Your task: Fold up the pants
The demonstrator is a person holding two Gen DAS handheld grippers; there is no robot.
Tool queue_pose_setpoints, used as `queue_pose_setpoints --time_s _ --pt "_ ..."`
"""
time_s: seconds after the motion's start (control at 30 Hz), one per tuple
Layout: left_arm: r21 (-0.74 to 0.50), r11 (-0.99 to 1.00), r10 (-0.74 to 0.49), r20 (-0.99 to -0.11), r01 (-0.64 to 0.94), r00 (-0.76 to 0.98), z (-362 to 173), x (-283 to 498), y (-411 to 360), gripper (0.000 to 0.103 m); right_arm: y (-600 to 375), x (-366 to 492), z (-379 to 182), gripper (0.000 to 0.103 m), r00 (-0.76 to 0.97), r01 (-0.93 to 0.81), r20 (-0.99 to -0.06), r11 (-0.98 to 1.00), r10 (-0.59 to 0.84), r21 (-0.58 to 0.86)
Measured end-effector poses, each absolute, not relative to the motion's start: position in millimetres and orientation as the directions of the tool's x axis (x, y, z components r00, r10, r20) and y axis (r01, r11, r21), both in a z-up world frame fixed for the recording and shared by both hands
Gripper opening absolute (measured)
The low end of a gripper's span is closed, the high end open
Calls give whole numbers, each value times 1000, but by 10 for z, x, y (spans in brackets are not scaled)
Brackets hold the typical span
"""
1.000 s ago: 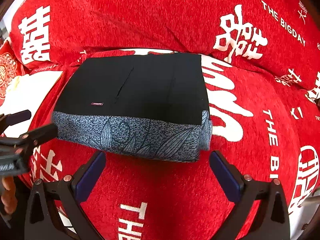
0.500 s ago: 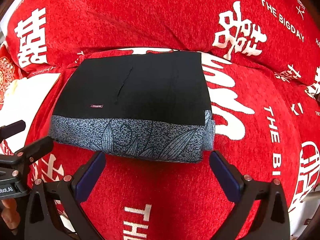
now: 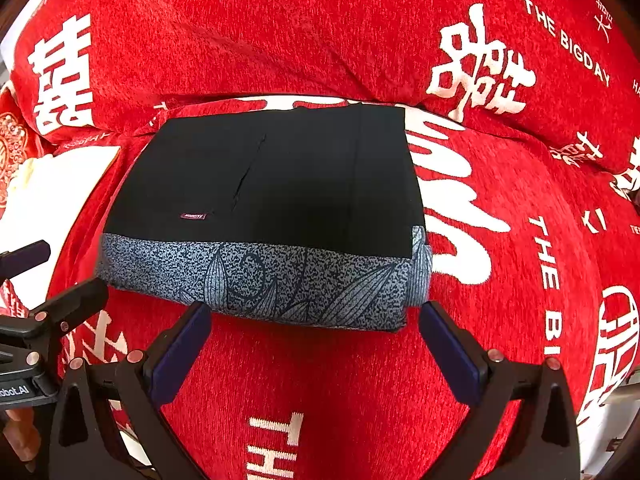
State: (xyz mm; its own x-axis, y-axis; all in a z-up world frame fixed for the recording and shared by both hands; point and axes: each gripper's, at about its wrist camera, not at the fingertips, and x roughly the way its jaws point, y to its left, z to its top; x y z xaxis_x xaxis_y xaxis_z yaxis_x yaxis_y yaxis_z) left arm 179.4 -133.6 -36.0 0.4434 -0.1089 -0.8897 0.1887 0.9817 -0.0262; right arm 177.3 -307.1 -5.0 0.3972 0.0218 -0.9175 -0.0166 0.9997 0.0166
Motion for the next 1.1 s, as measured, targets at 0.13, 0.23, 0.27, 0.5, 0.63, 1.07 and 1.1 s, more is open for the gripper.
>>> queue_pose_setpoints --time_s 0.13,0.23,0.27,0.5,0.63,1.07,1.1 --pt "-25 981 -109 -889 192 445 -355 1795 -1345 103 -3061 1785 -48 103 397 -23 -917 1000 24 16" --pt "-24 980 -111 -888 197 445 -348 1794 -1353 103 -3064 1785 -50 103 398 -23 -917 1000 24 16" --pt "-22 980 -110 -888 198 446 -345 1795 -1358 103 -3067 1785 -50 103 398 -23 -917 1000 24 16" --pt "-22 979 -111 -888 200 447 -332 1783 -1362 103 -3068 1785 -51 103 399 -25 -917 1000 25 16" --pt "-25 979 -114 -888 200 447 -329 1780 -1364 103 -3066 1780 -33 103 401 -26 -916 1000 24 15" --pt "-29 980 -116 -886 197 449 -314 1765 -1377 103 -3061 1772 -26 103 401 -25 -916 1000 24 15" --pt "-29 980 -116 -887 197 448 -315 1766 -1377 103 -3056 1768 -17 103 401 -25 -916 1000 23 14"
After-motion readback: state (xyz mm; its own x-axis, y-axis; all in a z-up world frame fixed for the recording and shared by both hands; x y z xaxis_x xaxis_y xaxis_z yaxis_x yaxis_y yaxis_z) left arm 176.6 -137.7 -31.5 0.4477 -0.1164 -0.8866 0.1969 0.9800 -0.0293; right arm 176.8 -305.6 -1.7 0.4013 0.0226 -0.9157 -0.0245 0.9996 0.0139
